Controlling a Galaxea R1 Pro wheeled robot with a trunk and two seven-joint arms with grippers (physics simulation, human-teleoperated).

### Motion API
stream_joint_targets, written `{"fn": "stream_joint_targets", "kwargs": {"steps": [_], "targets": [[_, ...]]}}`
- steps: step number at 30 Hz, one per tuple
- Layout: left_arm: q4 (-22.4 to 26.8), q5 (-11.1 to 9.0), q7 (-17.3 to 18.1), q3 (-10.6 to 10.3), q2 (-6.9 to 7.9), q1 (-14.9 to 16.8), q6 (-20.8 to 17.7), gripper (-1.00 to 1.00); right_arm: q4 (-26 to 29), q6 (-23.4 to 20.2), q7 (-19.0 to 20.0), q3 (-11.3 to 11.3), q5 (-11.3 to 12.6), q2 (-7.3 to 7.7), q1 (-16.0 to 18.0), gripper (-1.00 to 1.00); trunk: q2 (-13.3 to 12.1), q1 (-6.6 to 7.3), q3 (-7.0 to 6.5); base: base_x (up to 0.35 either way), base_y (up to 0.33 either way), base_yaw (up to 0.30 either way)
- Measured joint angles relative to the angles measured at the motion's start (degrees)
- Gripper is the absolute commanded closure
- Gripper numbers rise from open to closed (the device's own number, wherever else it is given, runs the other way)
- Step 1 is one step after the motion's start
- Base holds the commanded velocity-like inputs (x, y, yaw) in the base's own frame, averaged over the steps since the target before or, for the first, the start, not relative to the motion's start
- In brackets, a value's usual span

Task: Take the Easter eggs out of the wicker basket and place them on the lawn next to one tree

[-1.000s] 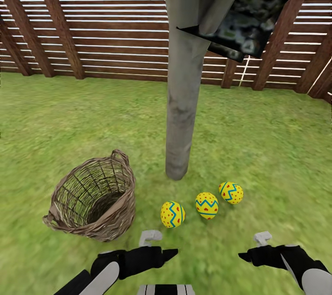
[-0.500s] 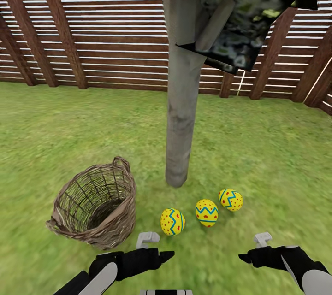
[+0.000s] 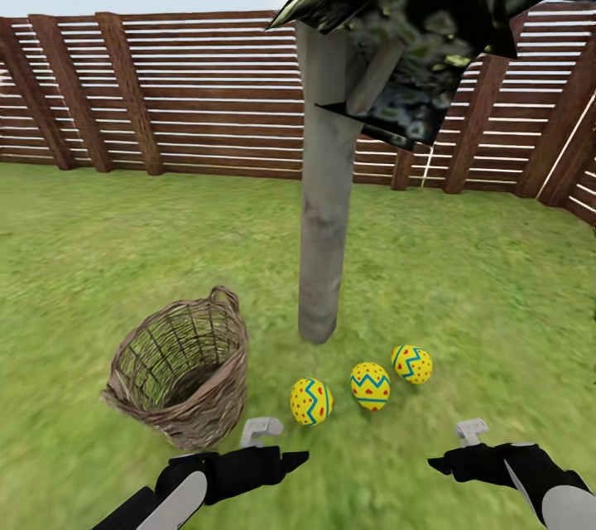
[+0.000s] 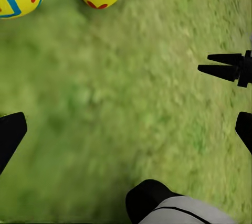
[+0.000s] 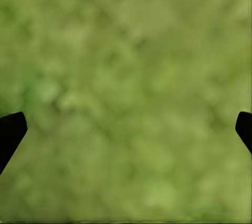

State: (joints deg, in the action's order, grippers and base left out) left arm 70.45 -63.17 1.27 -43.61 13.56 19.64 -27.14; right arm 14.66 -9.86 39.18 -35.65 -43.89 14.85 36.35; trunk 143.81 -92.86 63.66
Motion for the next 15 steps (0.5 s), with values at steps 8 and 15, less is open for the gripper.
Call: {"fn": "stream_joint_targets", "kwargs": {"steps": [8,15], "targets": [[0.0,-0.1,0.0,0.1,0.29,0.0,0.0,-1.0,0.0,1.5,0.0,0.0,-0.2,-0.04,0.0,-1.0,-0.1,0.2,-1.77,-0.324,0.07,0.0],[0.0,-0.1,0.0,0.1,0.87,0.0,0.0,-1.0,0.0,1.6,0.0,0.0,-0.2,-0.04,0.0,-1.0,-0.2,0.38,-3.33,-0.326,0.07,0.0]]}}
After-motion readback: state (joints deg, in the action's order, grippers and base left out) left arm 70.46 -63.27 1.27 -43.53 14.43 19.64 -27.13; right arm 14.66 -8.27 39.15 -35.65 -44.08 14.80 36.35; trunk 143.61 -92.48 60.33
